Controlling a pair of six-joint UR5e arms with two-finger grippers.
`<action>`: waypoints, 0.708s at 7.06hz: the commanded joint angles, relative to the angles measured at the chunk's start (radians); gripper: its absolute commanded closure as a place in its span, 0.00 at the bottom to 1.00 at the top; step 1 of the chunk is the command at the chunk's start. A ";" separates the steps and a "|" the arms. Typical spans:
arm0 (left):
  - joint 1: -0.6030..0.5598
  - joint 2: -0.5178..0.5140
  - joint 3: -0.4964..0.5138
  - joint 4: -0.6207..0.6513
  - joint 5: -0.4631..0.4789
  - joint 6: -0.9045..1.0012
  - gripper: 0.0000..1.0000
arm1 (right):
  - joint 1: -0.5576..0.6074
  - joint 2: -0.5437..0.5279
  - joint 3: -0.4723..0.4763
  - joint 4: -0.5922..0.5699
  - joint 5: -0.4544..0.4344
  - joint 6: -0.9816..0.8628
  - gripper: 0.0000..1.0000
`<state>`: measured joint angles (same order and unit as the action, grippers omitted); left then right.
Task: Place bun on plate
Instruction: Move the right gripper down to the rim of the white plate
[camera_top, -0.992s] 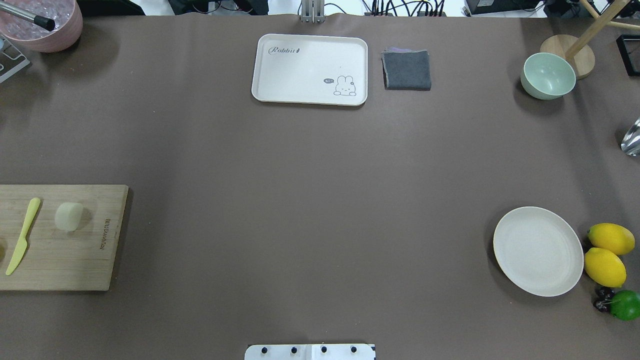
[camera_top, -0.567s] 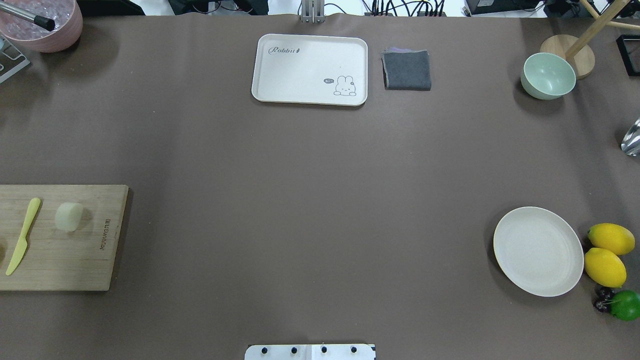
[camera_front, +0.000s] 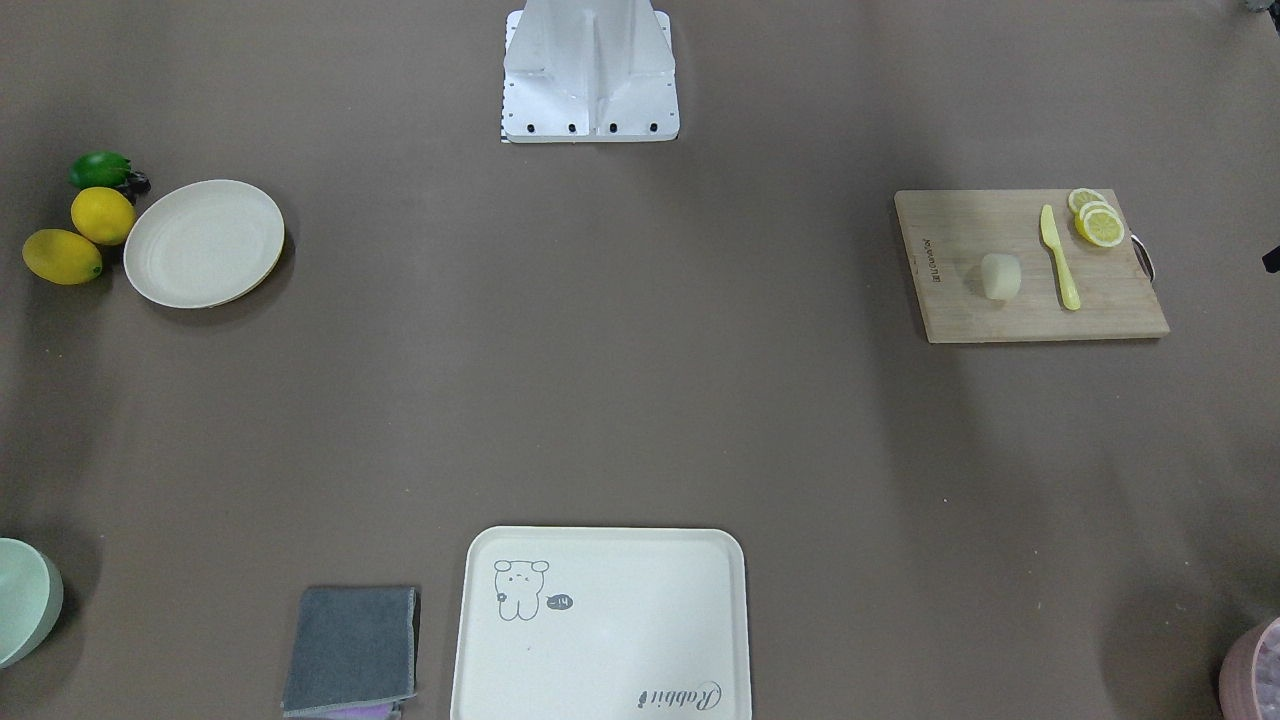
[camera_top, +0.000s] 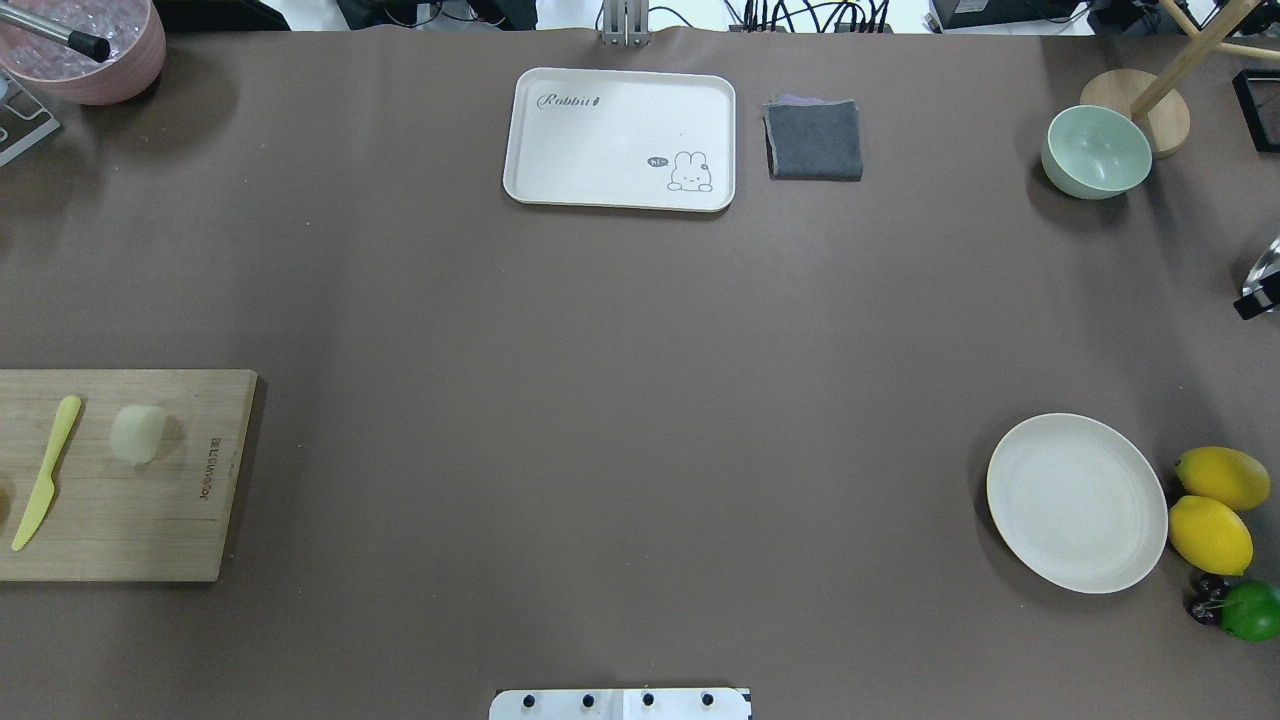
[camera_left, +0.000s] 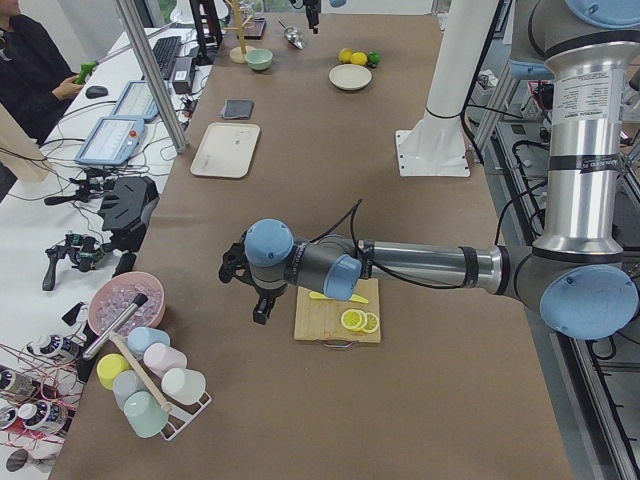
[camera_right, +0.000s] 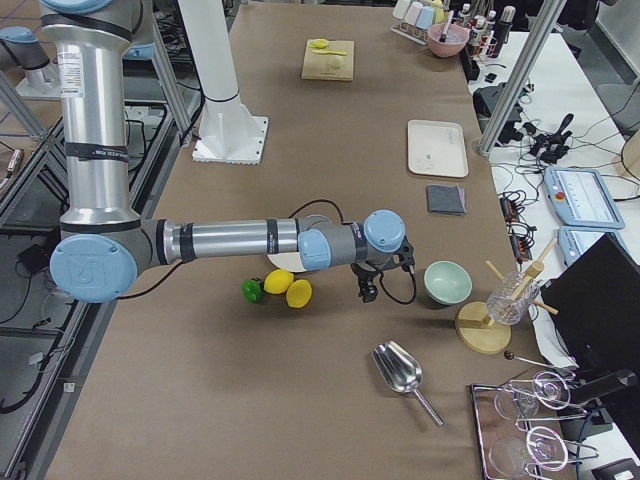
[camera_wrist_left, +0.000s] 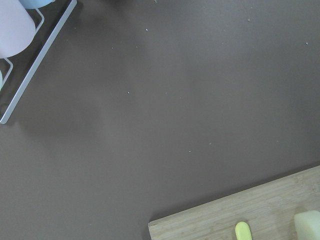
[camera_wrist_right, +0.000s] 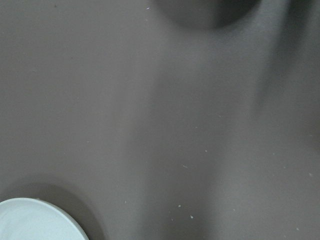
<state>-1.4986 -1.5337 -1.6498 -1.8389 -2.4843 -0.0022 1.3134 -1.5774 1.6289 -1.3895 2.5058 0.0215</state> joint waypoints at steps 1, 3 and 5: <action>0.015 0.000 -0.004 -0.002 0.001 -0.001 0.02 | -0.124 -0.027 -0.003 0.128 -0.031 0.037 0.05; 0.020 0.000 -0.010 -0.003 -0.007 -0.002 0.02 | -0.181 -0.021 -0.001 0.129 -0.030 0.102 0.13; 0.020 0.000 -0.021 -0.003 -0.008 -0.005 0.02 | -0.236 -0.047 0.014 0.235 -0.042 0.221 0.15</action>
<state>-1.4793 -1.5340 -1.6632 -1.8422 -2.4911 -0.0045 1.1115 -1.6039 1.6393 -1.2302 2.4732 0.1815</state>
